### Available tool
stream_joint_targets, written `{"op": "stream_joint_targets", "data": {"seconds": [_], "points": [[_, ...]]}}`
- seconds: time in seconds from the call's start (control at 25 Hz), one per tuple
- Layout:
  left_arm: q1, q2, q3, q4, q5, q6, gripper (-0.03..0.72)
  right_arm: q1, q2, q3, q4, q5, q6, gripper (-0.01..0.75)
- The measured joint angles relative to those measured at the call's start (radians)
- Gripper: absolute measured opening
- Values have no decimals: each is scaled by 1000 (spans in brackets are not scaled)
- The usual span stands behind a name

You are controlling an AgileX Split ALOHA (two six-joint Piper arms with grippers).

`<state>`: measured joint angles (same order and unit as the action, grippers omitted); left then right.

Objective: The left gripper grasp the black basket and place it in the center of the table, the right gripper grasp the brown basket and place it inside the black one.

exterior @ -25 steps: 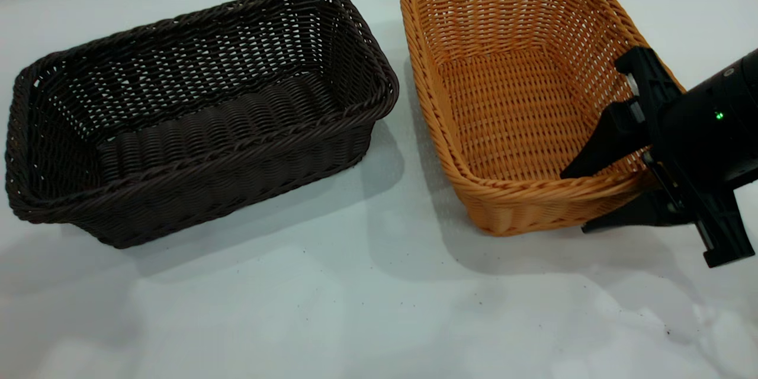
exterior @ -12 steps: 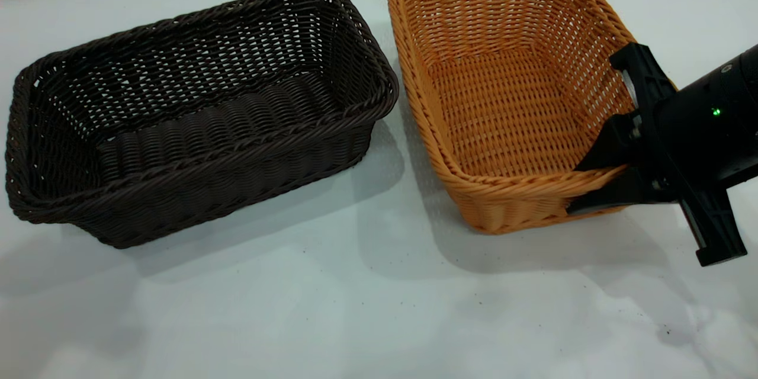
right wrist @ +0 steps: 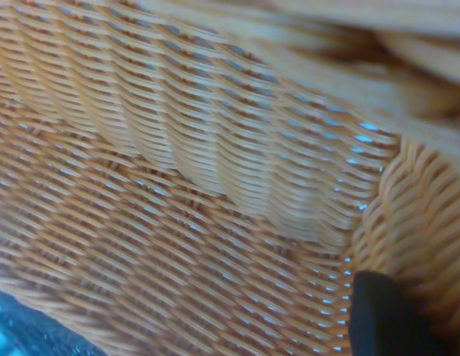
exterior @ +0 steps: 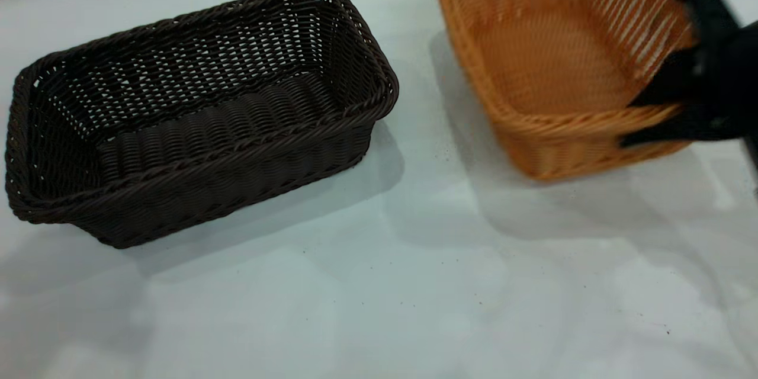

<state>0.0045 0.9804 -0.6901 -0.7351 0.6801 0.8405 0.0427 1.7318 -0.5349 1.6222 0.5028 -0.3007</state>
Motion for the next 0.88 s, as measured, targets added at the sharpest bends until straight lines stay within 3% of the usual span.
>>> {"op": "stream_joint_targets", "data": {"seconds": [0.2,0.48,0.88], "points": [[-58,51,19,12,4,56,426,-136,-97,0,-185,45,-1,114],[-134,148,19,14,4,114,426,-288,-226,-14,-366,206,-117,114],[-147,254,19,56,-60,123,426,-302,-388,-202,-504,398,-218,113]]}}
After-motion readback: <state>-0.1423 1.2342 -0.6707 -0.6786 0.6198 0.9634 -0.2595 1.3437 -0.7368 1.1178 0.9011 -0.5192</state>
